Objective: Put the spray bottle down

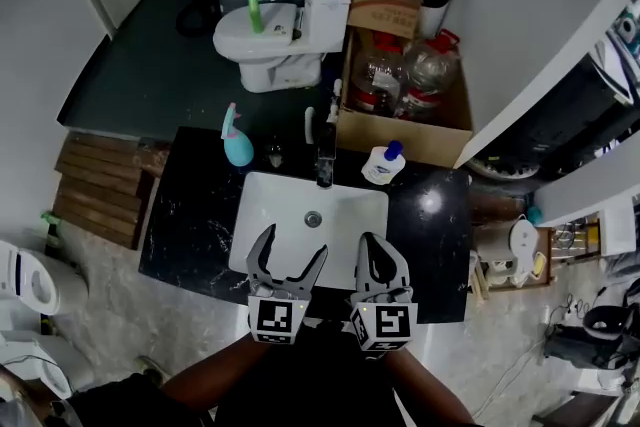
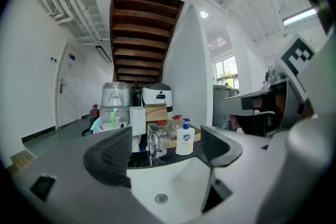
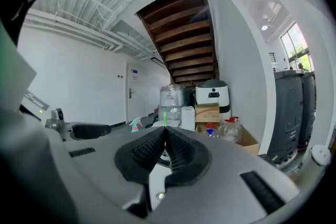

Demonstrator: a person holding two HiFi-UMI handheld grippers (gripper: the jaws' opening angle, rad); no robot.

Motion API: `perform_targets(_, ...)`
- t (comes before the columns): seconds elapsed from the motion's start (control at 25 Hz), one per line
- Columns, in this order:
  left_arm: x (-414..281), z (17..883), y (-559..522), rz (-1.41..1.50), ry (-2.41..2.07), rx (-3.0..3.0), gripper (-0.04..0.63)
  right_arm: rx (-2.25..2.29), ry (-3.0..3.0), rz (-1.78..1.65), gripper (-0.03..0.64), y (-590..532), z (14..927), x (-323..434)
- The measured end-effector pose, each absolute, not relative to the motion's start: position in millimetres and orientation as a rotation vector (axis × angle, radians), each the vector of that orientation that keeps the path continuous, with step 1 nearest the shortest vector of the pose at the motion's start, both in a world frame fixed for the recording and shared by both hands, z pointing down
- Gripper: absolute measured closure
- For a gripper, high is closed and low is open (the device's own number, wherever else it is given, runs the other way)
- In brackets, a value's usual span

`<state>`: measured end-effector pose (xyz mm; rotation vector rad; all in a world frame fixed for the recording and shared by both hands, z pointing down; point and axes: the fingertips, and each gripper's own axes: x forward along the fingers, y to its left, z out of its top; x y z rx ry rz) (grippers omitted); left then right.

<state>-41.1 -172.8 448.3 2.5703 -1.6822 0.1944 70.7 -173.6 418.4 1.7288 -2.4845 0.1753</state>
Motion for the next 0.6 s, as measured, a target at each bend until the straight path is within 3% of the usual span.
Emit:
perform_targets(0.36,10,420,-141,0.101,-1.713,2.586,0.185,1.762,-2.53,0.09,0.601,-141,408,122)
perform_targets(0.6,32,420,-116,0.079,-1.719,2.58,0.3,1.753,-2.556,0.115,0.601,-121,410,144)
